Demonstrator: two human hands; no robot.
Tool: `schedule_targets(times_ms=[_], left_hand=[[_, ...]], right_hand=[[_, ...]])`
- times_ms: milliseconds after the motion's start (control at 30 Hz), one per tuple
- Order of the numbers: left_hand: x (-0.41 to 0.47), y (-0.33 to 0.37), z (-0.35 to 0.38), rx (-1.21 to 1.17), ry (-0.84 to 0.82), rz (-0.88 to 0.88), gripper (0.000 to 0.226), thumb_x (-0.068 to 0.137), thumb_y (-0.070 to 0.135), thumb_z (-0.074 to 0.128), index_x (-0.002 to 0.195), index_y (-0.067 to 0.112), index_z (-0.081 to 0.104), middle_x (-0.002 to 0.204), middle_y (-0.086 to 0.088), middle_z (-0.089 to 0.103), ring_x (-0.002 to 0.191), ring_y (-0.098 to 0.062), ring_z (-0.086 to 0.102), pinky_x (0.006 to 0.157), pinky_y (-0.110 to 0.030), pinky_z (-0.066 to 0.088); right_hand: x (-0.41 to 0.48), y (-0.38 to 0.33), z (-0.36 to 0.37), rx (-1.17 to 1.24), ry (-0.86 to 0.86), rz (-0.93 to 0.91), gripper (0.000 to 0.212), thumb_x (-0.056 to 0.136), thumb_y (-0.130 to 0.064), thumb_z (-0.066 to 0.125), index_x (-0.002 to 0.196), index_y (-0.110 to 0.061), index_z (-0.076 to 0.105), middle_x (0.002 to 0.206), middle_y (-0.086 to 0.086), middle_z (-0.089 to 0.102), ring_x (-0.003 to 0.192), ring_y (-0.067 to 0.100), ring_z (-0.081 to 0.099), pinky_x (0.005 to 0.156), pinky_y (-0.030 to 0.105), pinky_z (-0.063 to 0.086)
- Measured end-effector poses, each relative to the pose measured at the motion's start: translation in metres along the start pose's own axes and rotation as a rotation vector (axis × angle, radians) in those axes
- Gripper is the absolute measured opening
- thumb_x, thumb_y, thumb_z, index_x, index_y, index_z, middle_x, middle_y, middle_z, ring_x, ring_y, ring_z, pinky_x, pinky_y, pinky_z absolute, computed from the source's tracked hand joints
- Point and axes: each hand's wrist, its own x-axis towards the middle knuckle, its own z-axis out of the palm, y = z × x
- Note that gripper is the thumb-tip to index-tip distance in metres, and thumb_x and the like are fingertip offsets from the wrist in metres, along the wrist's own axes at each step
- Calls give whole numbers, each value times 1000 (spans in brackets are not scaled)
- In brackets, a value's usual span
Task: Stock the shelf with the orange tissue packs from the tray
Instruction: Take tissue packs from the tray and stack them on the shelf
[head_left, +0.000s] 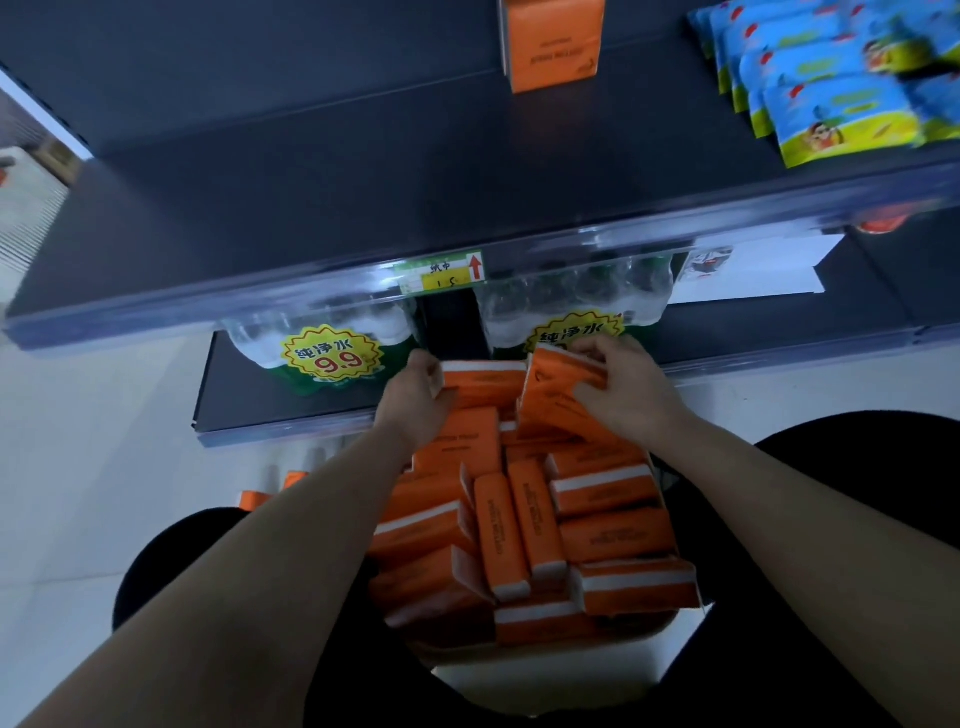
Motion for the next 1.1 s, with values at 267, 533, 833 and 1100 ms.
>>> schedule_targets(times_ms=[267,533,833,1100], left_hand=[[-24,20,-24,-123,65,189,23,94,29,54,112,27,41,95,0,64,82,-20,63,66,-43,56],[-31,80,-60,-166,216,314,29,96,27,52,122,19,41,95,-6,67,80,-26,64,71,-42,53],[18,170,-93,-436,400,247,25,97,20,51,120,15,42,93,4,57,81,-14,57,73,-29,47],[113,211,-89,-431,405,166,14,92,11,55,95,19,44,80,8,51,79,-13,50,69,-23,40]], right_hand=[[-4,-16,-23,-12,90,-22,34,79,-21,65,112,-23,56,104,-4,48,96,14,51,79,26,41],[-16,-35,-86,52,452,-121,33,77,-19,66,109,-23,66,109,-1,64,100,17,60,81,27,45],[19,-38,-137,70,661,-197,28,88,-12,62,116,-18,62,115,8,58,110,26,51,87,28,40],[73,-27,-155,-26,773,-217,31,87,-12,60,114,-26,65,116,-1,61,110,27,46,88,38,38]])
